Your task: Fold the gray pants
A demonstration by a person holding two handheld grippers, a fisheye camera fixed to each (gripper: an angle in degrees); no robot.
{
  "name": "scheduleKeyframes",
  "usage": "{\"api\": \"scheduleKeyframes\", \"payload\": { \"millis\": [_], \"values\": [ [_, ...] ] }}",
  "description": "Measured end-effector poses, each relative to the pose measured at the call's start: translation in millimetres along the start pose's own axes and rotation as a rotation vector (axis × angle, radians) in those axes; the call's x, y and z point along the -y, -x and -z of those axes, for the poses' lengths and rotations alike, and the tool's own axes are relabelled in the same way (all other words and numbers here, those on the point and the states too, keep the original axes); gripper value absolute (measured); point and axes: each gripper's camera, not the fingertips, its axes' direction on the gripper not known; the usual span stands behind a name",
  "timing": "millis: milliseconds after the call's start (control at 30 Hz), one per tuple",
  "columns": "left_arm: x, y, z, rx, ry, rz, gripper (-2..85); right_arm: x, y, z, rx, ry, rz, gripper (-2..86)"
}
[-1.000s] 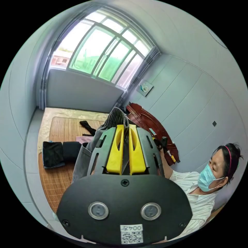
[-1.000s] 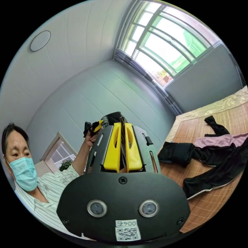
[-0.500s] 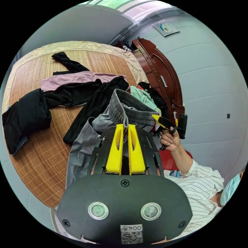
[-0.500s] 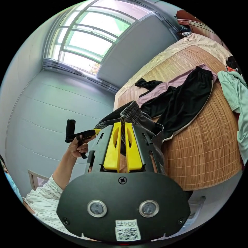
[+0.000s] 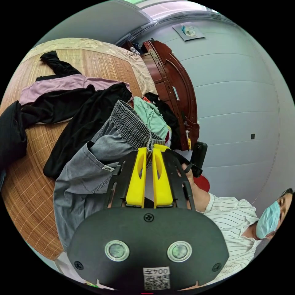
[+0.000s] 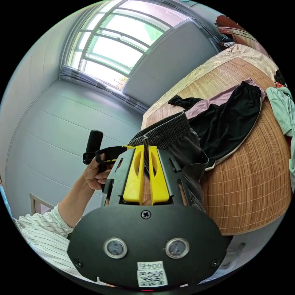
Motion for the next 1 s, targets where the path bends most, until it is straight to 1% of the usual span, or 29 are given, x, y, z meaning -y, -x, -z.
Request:
{"api": "scheduleKeyframes", "payload": {
  "millis": [133, 233, 333, 433, 533, 600, 700, 767, 933, 1000],
  "values": [
    [-7, 31, 6, -0.064, -0.064, 0.046, 2.4, -24, 9, -16, -0.040, 0.007, 0.085, 3.6],
    [-12, 48, 7, -0.087, -0.076, 0.075, 2.5, -49, 6, -27, 0.007, 0.018, 0.054, 4.4],
    [-16, 64, 7, -0.111, -0.086, 0.100, 2.5, -78, 6, -35, 0.064, 0.023, 0.058, 7.0],
    [-19, 77, 8, -0.139, -0.090, 0.118, 2.5, -106, 15, -42, 0.086, 0.042, 0.125, 9.9],
    [-19, 85, 8, -0.147, -0.097, 0.130, 2.5, -134, 33, -49, 0.034, 0.054, 0.228, 11.2],
    [-19, 89, 8, -0.149, -0.103, 0.137, 2.5, -160, 56, -58, -0.065, 0.046, 0.347, 12.2],
    [-17, 98, 8, -0.177, -0.101, 0.142, 2.6, -193, 81, -66, -0.160, 0.004, 0.458, 12.3],
    [-15, 103, 8, -0.180, -0.082, 0.137, 2.6, -210, 91, -71, -0.183, 0.000, 0.506, 12.1],
    [-7, 113, 7, -0.170, -0.004, 0.128, 2.5, -242, 102, -85, -0.146, 0.077, 0.567, 12.4],
    [-6, 116, 4, -0.163, -0.007, 0.141, 2.4, -261, 115, -97, -0.223, 0.097, 0.658, 12.3]
  ]
}}
